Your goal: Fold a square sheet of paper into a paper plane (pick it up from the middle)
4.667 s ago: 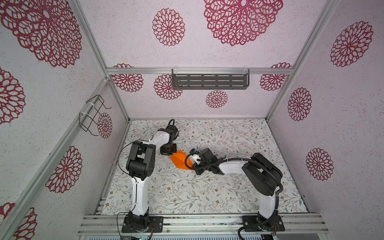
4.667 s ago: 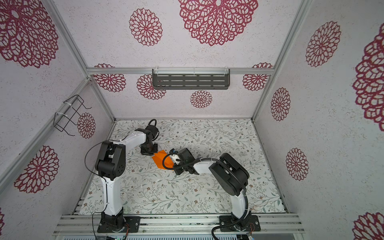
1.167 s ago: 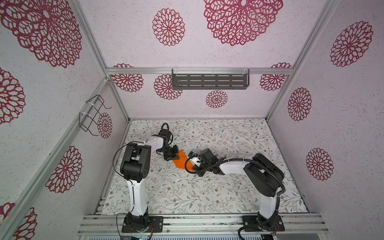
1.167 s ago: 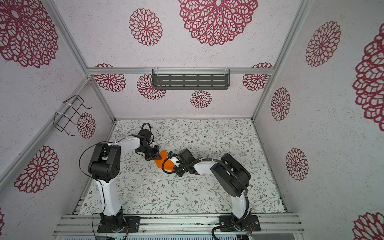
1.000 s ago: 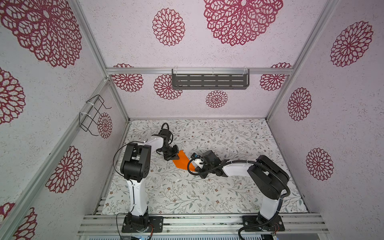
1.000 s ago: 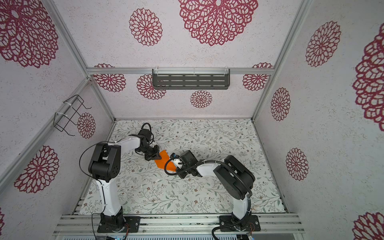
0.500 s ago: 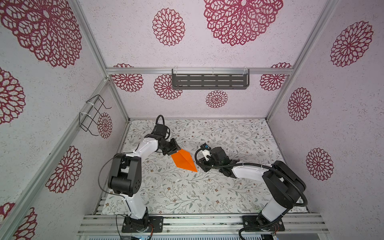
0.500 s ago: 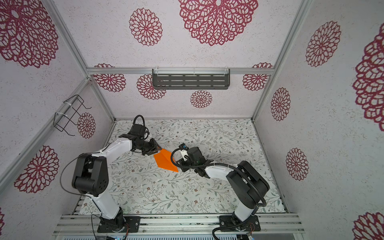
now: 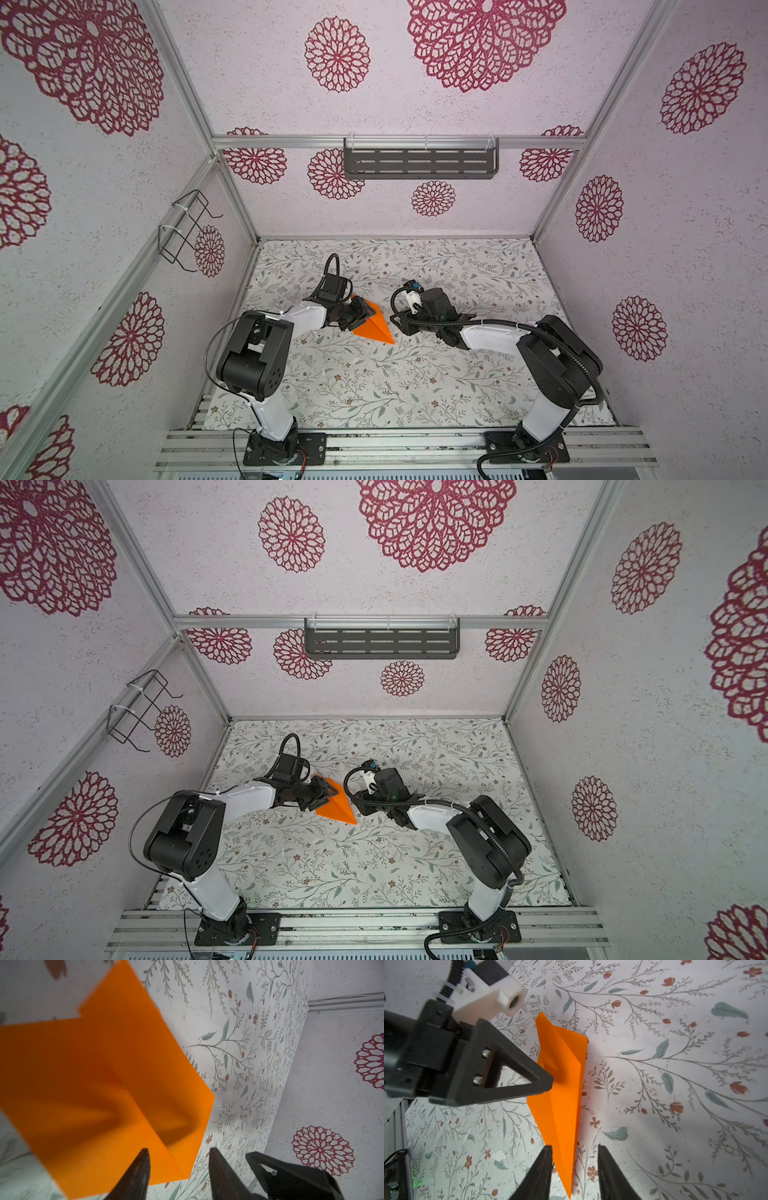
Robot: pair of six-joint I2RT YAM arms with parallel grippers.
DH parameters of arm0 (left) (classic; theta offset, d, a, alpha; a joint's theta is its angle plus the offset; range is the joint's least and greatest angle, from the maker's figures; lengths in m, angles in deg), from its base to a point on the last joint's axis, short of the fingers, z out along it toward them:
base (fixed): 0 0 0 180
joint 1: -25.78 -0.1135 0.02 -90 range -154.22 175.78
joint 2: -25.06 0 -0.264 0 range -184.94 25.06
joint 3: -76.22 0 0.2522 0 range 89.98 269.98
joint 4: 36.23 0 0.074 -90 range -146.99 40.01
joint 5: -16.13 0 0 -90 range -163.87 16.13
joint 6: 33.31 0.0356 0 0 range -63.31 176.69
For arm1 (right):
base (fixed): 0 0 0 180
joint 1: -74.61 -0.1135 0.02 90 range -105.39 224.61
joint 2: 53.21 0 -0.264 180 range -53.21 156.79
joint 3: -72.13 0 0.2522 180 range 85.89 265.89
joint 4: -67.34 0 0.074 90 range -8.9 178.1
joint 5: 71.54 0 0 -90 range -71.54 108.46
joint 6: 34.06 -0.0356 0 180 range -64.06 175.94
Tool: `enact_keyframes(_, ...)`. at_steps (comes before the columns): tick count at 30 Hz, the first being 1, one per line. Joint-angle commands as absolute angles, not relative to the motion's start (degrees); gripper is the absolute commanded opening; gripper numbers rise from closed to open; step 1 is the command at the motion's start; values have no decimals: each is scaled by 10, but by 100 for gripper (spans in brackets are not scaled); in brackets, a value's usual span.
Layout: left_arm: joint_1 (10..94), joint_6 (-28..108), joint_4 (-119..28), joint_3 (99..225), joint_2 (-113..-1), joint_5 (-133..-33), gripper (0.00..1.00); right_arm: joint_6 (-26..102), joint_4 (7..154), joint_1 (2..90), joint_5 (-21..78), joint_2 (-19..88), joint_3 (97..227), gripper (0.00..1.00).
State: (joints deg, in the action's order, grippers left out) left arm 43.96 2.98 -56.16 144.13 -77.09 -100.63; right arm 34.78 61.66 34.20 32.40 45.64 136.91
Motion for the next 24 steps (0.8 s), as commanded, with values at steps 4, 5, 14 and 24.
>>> enact_keyframes(4, 439, 7, -488, 1456, -808, -1018, 36, 327, 592, 354, 325, 443, 1374, 40)
enact_keyframes(5, 439, 6, -479, 1455, -811, -1021, 33, 326, 590, 356, 323, 441, 1373, 41)
enact_keyframes(14, 438, 27, -496, 1467, -793, -1001, 9, 304, 546, 378, 285, 388, 1335, 47)
enact_keyframes(24, 448, 209, -952, 1658, -732, -763, 7, 290, 574, 422, 224, 322, 1320, 52)
